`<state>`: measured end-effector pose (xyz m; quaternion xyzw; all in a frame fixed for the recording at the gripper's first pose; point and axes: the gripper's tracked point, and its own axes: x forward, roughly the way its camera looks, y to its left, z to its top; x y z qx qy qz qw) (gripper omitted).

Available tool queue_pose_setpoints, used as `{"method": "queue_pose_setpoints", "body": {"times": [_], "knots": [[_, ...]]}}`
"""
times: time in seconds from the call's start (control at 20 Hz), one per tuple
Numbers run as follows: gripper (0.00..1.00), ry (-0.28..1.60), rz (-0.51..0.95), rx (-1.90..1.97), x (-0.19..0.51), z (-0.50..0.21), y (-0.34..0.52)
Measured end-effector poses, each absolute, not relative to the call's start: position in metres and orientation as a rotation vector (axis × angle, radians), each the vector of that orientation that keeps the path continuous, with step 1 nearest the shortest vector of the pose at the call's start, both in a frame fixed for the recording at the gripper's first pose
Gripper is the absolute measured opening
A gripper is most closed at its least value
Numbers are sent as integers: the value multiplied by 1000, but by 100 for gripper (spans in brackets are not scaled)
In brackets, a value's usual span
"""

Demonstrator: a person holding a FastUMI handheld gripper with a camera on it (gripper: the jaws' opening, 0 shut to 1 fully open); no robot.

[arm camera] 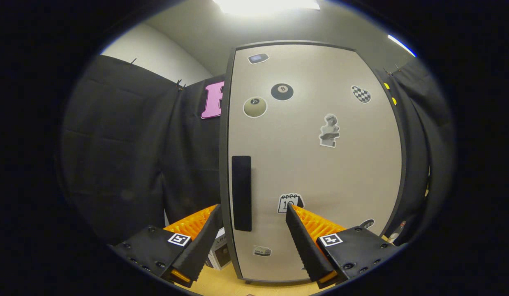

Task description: Open the shoe cabinet door, grab the shoes and put them into the shoe cabinet, then close the shoe cabinet door.

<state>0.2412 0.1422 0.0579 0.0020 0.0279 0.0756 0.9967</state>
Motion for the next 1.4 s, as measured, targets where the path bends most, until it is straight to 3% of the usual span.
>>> {"method": "queue_pose_setpoints", "body": {"times": [0.3, 0.75, 0.8, 1.0, 1.1, 1.4], "knots": [[95, 88, 146, -1, 277, 51, 157], [37, 175, 103, -27, 295, 31, 167], [37, 176, 103, -21, 294, 32, 167], [15, 203, 157, -8, 289, 28, 168], [11, 202, 198, -15, 283, 30, 167], [10, 201, 295, -6, 247, 38, 165]]}}
